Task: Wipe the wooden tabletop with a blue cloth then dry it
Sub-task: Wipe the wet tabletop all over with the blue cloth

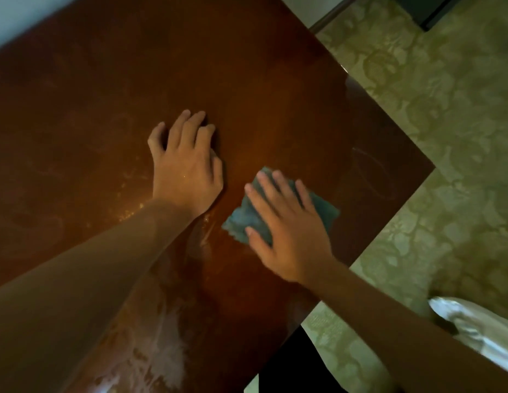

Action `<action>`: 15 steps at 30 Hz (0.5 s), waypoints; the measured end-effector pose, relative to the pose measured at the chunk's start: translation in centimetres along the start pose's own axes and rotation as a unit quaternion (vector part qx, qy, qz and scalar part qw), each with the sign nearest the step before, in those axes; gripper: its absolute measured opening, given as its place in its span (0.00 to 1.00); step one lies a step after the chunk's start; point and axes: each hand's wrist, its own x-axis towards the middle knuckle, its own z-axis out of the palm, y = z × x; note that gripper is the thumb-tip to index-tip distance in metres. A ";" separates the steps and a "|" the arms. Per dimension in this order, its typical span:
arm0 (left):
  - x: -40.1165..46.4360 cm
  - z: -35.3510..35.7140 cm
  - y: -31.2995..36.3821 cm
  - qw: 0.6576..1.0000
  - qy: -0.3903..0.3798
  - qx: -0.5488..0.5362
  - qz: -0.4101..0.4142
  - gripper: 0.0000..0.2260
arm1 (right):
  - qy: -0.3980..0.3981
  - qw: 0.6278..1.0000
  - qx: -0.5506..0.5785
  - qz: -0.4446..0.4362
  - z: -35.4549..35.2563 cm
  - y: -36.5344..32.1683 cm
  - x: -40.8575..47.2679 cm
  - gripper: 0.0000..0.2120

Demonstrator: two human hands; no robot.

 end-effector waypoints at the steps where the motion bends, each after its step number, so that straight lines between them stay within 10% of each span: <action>1: 0.0 0.0 0.4 1.000 0.002 -0.011 0.018 0.21 | 0.009 1.000 -0.006 0.029 -0.5 1.6 0.9 0.31; 8: 0.2 1.7 4.0 0.996 -0.013 -0.050 0.075 0.20 | 0.021 0.989 -0.031 0.143 -1.7 4.5 2.8 0.32; 15: -0.3 3.3 5.0 0.996 -0.034 -0.037 0.074 0.21 | 0.019 0.997 0.019 0.066 0.5 -2.2 -5.4 0.31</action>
